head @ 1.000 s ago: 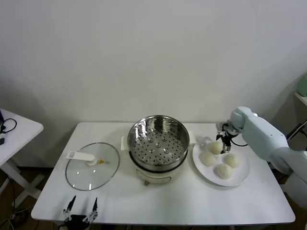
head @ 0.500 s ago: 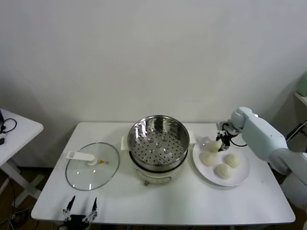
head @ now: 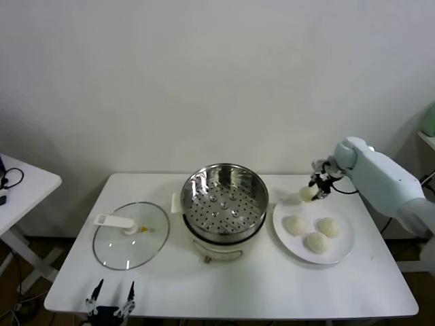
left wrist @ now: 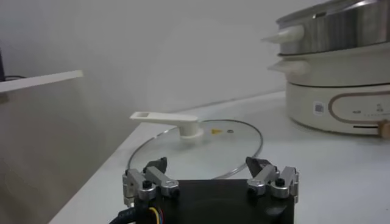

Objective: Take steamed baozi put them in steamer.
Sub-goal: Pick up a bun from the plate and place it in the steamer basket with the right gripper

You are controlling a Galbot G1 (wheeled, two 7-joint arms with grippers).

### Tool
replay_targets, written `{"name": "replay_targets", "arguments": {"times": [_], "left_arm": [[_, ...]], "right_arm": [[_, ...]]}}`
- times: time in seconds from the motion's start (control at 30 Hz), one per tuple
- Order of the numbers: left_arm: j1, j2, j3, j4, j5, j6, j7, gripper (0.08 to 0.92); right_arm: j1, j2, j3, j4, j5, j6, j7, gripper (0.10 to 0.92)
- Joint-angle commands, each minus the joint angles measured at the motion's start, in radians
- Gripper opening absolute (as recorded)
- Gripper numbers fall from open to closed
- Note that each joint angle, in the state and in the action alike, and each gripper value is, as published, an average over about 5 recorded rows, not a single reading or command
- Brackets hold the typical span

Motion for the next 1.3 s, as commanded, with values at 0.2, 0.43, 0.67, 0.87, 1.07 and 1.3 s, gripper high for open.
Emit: {"name": "replay_targets", "arguments": {"times": [0.2,0.43,0.67,0.87,1.07,1.3], "left_arm": [[0.004,-0.007,0.001,-0.005,0.007,-0.001,-0.002,0.823],[0.004,-0.011,0.006,-0.004,0.015,-0.004,-0.005,0.823],[-0.001,-0.010,0.006,-0.004,0.016,-0.004,-0.006,0.823],[-0.007,-0.012,0.007,0.001,0.017,0.000,-0.008,0.823],[-0.011,-0.016,0.005,0.005,0.017,0.002,-0.010,0.823],[-0.015,-0.022,0.003,0.012,0.019,0.004,-0.014,0.823]], "right_arm": [[0.347,-0.090,-0.310,0.334,0.289,0.050,0.013,0.525],[0.506,-0.030,-0.433,0.440,0.385,0.080,0.023,0.510],[0.554,0.077,-0.488,0.438,0.349,0.172,0.051,0.512],[0.524,0.180,-0.510,0.388,0.230,0.343,0.104,0.543],[0.419,0.251,-0.477,0.303,0.056,0.480,0.170,0.551],[0.319,0.300,-0.460,0.246,-0.075,0.568,0.217,0.557]]}}
